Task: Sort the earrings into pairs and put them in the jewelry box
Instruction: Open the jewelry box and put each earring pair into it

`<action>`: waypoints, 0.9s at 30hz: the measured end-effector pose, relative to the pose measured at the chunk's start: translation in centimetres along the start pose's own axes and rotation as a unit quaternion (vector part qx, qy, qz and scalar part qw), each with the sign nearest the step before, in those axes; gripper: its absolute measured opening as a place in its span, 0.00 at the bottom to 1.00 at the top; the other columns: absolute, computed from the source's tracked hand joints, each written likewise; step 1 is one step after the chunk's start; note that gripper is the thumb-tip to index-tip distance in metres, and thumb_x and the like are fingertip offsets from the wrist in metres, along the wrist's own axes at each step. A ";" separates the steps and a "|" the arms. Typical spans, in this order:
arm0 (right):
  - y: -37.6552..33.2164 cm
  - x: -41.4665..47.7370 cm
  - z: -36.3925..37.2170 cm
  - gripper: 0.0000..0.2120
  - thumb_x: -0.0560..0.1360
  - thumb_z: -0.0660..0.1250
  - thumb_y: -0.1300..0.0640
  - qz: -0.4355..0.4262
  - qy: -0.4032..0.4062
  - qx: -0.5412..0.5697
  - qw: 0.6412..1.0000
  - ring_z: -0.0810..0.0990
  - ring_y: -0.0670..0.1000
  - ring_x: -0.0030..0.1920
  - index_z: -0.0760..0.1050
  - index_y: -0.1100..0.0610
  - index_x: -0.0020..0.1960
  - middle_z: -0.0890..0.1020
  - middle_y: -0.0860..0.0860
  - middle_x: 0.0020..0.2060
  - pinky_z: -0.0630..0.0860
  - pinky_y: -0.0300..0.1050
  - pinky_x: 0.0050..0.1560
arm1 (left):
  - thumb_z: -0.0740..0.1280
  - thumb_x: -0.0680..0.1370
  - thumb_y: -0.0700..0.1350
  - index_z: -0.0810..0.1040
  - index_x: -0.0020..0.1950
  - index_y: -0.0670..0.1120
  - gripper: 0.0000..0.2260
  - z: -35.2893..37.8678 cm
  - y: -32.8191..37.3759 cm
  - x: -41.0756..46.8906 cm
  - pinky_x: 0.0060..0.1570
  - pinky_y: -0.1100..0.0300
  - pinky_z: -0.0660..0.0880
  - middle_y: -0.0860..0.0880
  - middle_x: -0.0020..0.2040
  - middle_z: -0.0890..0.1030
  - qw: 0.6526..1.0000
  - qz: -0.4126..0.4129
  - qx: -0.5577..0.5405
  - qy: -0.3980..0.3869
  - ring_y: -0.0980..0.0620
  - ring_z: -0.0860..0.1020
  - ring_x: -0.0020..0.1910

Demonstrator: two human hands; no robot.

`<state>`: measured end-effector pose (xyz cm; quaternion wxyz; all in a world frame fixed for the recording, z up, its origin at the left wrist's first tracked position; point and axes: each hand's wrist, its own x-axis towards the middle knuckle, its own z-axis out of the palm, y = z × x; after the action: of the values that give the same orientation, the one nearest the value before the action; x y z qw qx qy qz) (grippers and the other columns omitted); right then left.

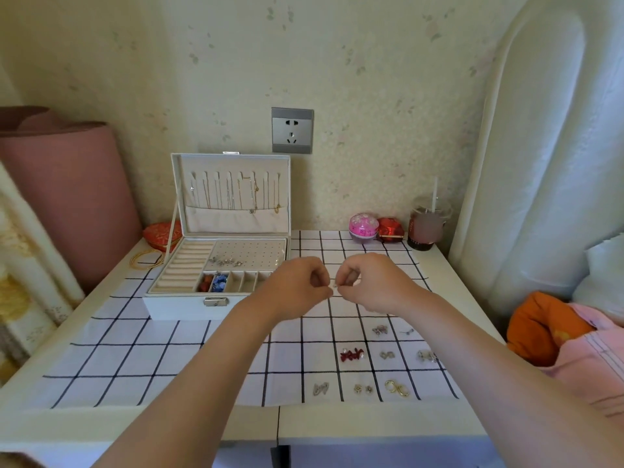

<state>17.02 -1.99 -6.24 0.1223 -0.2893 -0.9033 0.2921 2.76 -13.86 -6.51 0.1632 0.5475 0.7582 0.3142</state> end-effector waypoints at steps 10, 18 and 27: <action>-5.2 4.6 2.2 0.04 0.73 0.75 0.58 0.000 0.047 0.085 0.995 0.82 0.48 0.26 0.81 0.50 0.44 0.85 0.45 0.42 0.70 0.34 0.23 | 0.71 0.76 0.50 0.82 0.46 0.52 0.03 -6.3 -4.2 -1.1 0.43 0.60 0.77 0.53 0.41 0.83 0.992 -0.047 -0.068 0.095 0.54 0.80 0.40; -10.4 9.9 4.4 0.05 0.73 0.76 0.60 -0.068 0.050 0.058 0.995 0.79 0.35 0.31 0.86 0.52 0.48 0.82 0.40 0.39 0.74 0.35 0.36 | 0.68 0.79 0.48 0.80 0.49 0.50 0.03 -10.9 -9.7 -1.8 0.40 0.58 0.76 0.51 0.42 0.83 0.975 -0.105 -0.115 0.157 0.54 0.78 0.35; -12.6 14.4 8.0 0.05 0.77 0.72 0.59 -0.104 0.002 0.035 0.994 0.79 0.39 0.24 0.85 0.50 0.49 0.84 0.43 0.46 0.78 0.37 0.36 | 0.71 0.77 0.45 0.81 0.50 0.49 0.03 -13.0 -14.3 -2.0 0.35 0.57 0.77 0.49 0.42 0.80 0.956 -0.123 -0.133 0.232 0.52 0.78 0.37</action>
<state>-3.35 -5.47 -4.37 0.1643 -0.1900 -0.9175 0.3084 -14.61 -22.47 -6.33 0.0910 0.3357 0.7879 0.5081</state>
